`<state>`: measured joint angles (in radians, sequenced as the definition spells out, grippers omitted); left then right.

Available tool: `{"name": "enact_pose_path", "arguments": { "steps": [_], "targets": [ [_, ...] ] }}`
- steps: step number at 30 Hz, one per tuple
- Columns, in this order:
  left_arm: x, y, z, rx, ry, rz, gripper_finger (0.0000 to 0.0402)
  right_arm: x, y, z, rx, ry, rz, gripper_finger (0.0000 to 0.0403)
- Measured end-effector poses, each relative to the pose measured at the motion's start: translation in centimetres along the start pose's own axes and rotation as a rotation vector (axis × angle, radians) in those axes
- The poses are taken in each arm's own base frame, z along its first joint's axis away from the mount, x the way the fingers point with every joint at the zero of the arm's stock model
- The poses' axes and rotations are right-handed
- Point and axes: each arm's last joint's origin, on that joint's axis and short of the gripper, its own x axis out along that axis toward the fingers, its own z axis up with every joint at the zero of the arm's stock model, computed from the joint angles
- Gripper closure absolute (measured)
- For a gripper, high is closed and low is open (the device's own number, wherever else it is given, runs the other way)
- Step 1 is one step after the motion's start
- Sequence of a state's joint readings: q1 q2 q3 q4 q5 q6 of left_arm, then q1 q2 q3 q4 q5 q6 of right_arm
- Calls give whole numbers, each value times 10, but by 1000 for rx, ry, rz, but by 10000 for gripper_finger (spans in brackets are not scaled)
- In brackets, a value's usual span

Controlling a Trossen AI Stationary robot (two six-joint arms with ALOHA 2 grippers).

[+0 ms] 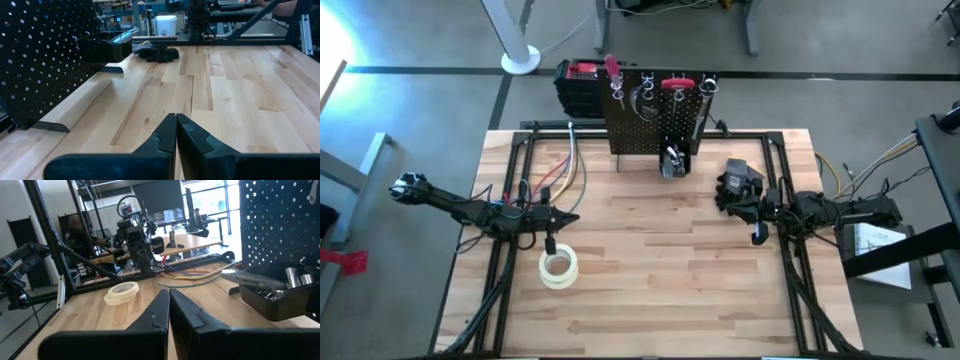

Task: Hang tools onto peg board
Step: Return to Home Position

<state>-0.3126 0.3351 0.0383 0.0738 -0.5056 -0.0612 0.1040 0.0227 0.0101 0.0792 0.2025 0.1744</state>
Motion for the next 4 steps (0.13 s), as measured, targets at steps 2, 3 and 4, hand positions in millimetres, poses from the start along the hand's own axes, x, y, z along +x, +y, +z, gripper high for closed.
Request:
{"name": "enact_pose_path", "arguments": {
  "steps": [2,3,4],
  "targets": [
    [0,0,0,1,0,0,401,0,0,0,0,0,0,403],
    [0,0,0,1,0,0,401,0,0,0,0,0,0,403],
    [0,0,0,0,0,0,401,0,0,0,0,0,0,403]
  ]
}}
